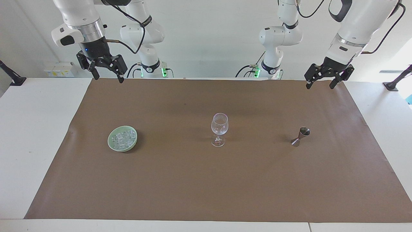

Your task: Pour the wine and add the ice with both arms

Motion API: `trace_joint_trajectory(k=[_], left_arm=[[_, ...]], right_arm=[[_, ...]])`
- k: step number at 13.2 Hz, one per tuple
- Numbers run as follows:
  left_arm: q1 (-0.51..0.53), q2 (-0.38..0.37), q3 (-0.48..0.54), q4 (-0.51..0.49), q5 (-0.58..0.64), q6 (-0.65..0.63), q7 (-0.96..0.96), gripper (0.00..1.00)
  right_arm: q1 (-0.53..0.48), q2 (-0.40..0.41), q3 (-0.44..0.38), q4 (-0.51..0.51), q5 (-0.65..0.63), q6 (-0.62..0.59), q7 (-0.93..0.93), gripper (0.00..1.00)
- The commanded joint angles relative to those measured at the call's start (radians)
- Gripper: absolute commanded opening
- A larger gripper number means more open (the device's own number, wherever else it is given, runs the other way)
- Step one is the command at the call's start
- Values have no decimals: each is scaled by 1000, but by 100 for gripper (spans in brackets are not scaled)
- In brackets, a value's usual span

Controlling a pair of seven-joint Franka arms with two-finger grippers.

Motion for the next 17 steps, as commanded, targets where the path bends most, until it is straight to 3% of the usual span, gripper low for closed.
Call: trace_joint_trajectory(k=[1, 6, 17], left_arm=[[-7, -17, 4, -12, 11, -2, 12, 100], [-4, -22, 4, -21, 11, -20, 2, 100], [62, -97, 7, -186, 5, 86, -18, 100]], right_arm=[[-5, -5, 2, 0, 14, -13, -22, 100], [-5, -5, 2, 0, 14, -13, -22, 100], [-5, -5, 2, 1, 14, -13, -22, 100]])
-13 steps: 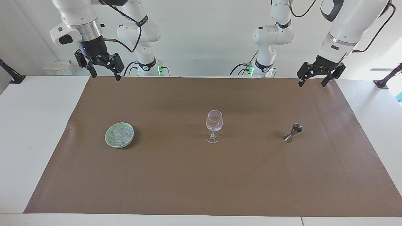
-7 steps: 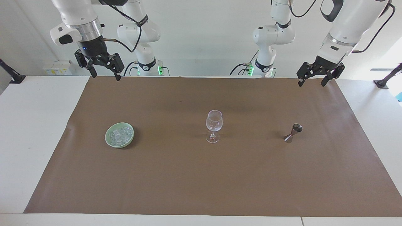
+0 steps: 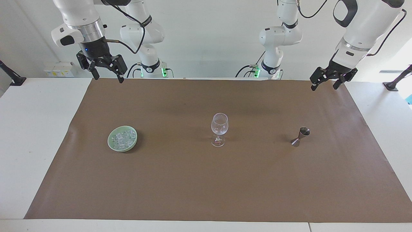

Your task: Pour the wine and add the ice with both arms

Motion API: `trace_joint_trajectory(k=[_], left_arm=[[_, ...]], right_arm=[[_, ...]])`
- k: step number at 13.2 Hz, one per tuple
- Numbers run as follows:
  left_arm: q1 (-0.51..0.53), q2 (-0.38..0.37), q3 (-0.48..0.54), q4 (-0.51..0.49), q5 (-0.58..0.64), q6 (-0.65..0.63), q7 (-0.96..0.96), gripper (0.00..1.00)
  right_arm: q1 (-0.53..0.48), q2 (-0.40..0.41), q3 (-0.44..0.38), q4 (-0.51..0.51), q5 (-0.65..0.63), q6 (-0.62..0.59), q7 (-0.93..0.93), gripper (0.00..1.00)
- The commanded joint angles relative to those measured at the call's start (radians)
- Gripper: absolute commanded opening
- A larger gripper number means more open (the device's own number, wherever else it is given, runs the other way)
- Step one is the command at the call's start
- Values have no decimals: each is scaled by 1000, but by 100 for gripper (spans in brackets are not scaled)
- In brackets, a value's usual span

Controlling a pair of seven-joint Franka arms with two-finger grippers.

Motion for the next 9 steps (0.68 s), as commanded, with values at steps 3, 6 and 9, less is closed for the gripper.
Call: trace_joint_trajectory(k=[3, 6, 9], left_arm=[[25, -95, -6, -163, 5, 130, -13, 100], [28, -92, -6, -193, -4, 146, -94, 100], [54, -83, -6, -242, -32, 173, -225, 100]], right_arm=[[-5, -5, 2, 1, 14, -13, -22, 100], [-5, -5, 2, 1, 14, -13, -22, 100], [-5, -5, 2, 0, 14, -13, -22, 100]])
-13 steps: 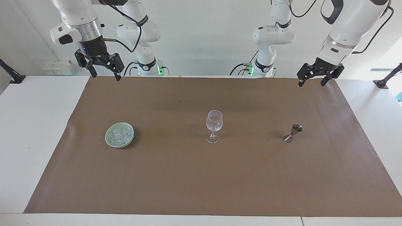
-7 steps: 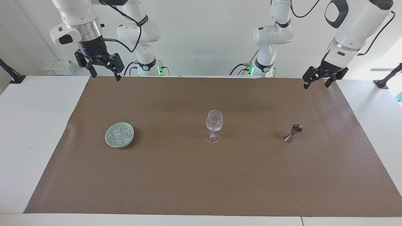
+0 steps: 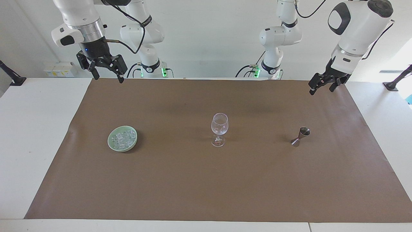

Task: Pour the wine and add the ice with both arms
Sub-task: 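Open the left gripper and move it toward the silver shaker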

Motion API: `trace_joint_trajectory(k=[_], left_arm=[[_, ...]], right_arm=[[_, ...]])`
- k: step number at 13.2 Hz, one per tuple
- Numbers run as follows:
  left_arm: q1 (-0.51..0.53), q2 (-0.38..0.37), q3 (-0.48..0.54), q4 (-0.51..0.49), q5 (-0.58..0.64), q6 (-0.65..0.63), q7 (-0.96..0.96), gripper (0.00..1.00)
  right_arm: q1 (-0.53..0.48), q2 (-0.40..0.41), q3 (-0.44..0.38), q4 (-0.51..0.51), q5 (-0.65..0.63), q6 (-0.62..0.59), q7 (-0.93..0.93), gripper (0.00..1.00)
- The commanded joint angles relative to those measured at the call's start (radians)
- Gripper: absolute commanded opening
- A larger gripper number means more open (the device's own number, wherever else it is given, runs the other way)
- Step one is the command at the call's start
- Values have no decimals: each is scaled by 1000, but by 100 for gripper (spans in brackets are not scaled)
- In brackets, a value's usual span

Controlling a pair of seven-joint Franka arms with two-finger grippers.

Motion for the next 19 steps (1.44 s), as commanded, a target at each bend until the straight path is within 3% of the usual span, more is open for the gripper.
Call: trace_joint_trajectory(k=[1, 8, 11, 19], left_arm=[[24, -10, -7, -68, -28, 46, -137, 100], [140, 93, -7, -62, -249, 32, -341, 100], [164, 125, -7, -66, -345, 47, -548, 100], [242, 145, -7, -137, -467, 148, -789, 100]], right_arm=[[-5, -5, 2, 1, 14, -13, -22, 100], [-5, -5, 2, 1, 14, -13, -22, 100], [-5, -5, 2, 1, 14, -13, -22, 100], [-5, -5, 2, 0, 14, -13, -22, 100]])
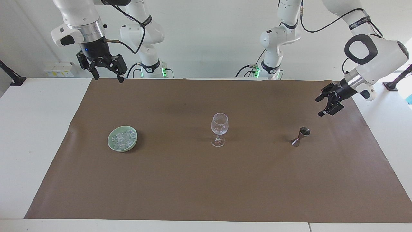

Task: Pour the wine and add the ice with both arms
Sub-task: 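Open the left gripper and move it toward the silver shaker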

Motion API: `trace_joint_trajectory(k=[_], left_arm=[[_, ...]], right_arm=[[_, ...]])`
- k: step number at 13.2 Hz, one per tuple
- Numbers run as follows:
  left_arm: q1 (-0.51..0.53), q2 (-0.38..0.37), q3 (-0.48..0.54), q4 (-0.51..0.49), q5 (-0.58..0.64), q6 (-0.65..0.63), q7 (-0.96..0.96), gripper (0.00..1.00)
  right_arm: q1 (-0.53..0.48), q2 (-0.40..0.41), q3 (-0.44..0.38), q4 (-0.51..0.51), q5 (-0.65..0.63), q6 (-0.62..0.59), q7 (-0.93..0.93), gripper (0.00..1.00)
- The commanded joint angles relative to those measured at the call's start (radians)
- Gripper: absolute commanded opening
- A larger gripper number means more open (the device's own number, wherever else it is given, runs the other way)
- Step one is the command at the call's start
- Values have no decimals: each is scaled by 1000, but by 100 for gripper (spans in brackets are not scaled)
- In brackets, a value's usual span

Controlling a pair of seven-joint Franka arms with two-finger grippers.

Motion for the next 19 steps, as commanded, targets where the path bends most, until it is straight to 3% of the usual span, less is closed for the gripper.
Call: trace_joint_trajectory(k=[1, 8, 15, 19], left_arm=[[9, -10, -10, -66, -93, 73, -113, 100], [32, -40, -10, -220, -274, 245, -179, 100], [11, -52, -12, -371, -621, 465, -180, 100], [-26, -39, -13, -386, -814, 499, -162, 100]], right_arm=[[-5, -5, 2, 0, 14, -13, -22, 100], [-5, -5, 2, 0, 14, -13, -22, 100], [-5, -5, 2, 1, 14, -13, -22, 100], [-5, -5, 2, 1, 14, -13, -22, 100]])
